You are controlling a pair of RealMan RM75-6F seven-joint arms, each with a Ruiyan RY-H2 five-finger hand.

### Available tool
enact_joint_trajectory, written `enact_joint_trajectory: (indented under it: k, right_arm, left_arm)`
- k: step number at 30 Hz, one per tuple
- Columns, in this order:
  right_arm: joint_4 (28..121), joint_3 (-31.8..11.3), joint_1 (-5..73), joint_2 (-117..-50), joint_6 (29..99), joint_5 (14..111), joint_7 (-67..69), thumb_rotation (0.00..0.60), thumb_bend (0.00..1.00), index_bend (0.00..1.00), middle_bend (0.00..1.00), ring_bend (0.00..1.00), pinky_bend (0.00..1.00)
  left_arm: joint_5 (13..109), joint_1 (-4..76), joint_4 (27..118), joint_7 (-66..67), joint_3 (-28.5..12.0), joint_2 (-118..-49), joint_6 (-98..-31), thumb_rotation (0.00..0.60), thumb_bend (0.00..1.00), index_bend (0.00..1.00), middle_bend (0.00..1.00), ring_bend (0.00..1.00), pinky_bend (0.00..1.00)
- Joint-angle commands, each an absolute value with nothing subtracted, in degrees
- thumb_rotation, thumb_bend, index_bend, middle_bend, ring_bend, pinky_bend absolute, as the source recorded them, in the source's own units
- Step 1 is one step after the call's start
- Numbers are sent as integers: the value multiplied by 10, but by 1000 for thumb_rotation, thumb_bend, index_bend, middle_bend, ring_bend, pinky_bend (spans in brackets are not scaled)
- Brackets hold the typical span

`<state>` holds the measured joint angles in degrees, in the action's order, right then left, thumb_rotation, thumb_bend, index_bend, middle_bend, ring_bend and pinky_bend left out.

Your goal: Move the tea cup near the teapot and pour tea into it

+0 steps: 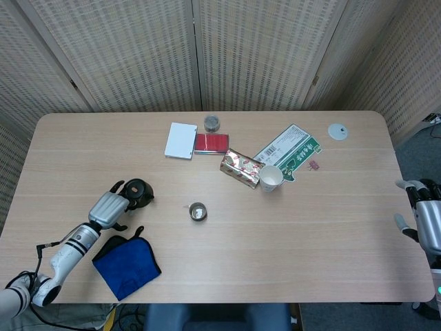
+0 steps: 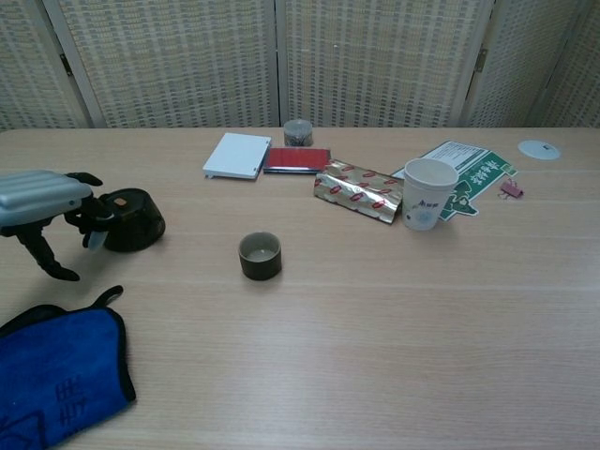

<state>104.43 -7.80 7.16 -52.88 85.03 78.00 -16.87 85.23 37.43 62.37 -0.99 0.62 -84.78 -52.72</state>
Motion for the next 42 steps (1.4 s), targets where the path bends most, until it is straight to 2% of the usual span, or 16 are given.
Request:
enact_joint_trajectory:
  k: [1,14,16,19,20,24,28,30,34,40,42]
  right_arm:
    - [1045,-78,71,-529,851,780,-169,600,231,288,297,197,269]
    - [1043,-82,69,-528,855,777,-165,600,231,288,297,197,269]
    - [1043,-83,70,-528,855,777,-165,600,231,288,297,198,269]
    - [1042,-83,71,-530,853,775,-165,600,231,288,297,198,269]
    - [1042,-84,71,-530,853,775,-165,600,232,288,297,198,269]
    - [1041,-85,72,-531,852,773,-165,600,231,288,297,199,268]
    - [1040,-86,72,-531,852,771,-165,600,232,288,297,199,268]
    - [1039,-86,72,-532,851,770,-164,600,231,288,297,199,268]
    - [1038,-86,71,-533,852,770,-162,600,231,288,297,199,268]
    - [1037,-85,69,-533,856,773,-158,600,232,288,297,198,268]
    - [1037,-85,68,-533,857,774,-156,600,231,288,297,199,268]
  left_arm:
    - [851,375,623,-10,5,-848,-526,600,76,631,593,490,0]
    - [847,381,626,-26,-1,-848,-520,600,75,864,867,720,0]
    - [846,383,629,-36,-4,-846,-519,574,75,892,898,749,0]
    - [846,386,634,-55,-7,-843,-518,368,76,935,942,791,0]
    - [847,387,634,-61,-8,-842,-518,316,76,943,950,799,0]
    - [854,390,632,-88,-12,-839,-526,157,75,974,979,823,0]
    - [854,393,633,-115,-16,-836,-528,56,72,994,996,835,0]
    - [852,394,634,-126,-19,-835,-530,36,70,1000,1000,841,0]
    - [846,393,638,-128,-24,-831,-533,33,70,1000,1000,853,0]
    - [827,384,654,-117,-37,-822,-547,63,71,1000,1000,882,5]
    - [819,380,661,-110,-42,-819,-552,66,84,1000,1000,895,42]
